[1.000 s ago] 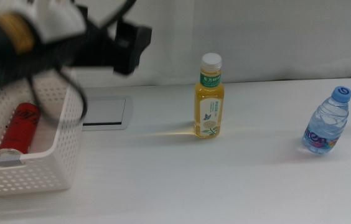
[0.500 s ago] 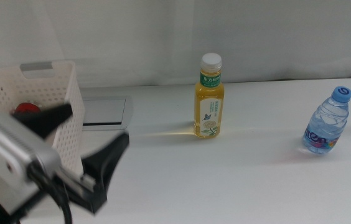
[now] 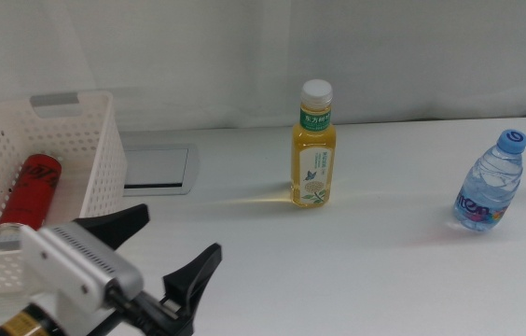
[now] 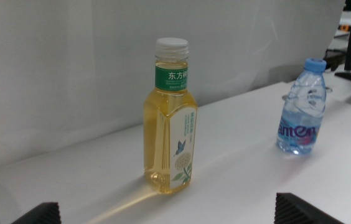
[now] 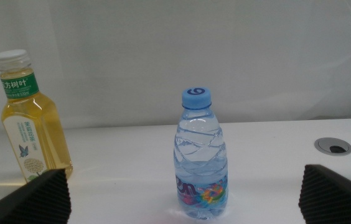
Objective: Use arms to grab the bottles and put them into the dustbin to the left of the table.
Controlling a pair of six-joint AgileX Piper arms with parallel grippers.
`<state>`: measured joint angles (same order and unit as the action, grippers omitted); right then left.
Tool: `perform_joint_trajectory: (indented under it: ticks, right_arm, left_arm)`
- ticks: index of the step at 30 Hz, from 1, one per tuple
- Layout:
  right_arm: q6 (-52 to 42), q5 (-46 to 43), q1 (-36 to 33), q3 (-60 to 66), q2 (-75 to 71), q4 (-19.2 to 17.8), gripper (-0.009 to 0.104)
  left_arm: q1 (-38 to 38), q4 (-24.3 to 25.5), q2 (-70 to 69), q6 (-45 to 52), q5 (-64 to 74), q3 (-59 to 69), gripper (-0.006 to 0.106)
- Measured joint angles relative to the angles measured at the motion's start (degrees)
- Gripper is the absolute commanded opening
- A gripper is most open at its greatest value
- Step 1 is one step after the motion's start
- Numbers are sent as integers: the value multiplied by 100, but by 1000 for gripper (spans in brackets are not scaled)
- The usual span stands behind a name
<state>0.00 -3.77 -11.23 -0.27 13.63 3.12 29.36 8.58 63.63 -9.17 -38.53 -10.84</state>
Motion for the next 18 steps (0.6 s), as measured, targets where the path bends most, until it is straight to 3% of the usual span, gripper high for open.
perform_joint_trajectory:
  ticks: [7, 18]
  right_arm:
    - [0, 0, 0, 0, 0, 0, 103]
    - [0, 0, 0, 0, 0, 0, 103]
  left_arm:
    - [0, -366, 1662, 0, -1396, -192, 89]
    - [0, -315, 3597, -23, -1591, -1901, 89]
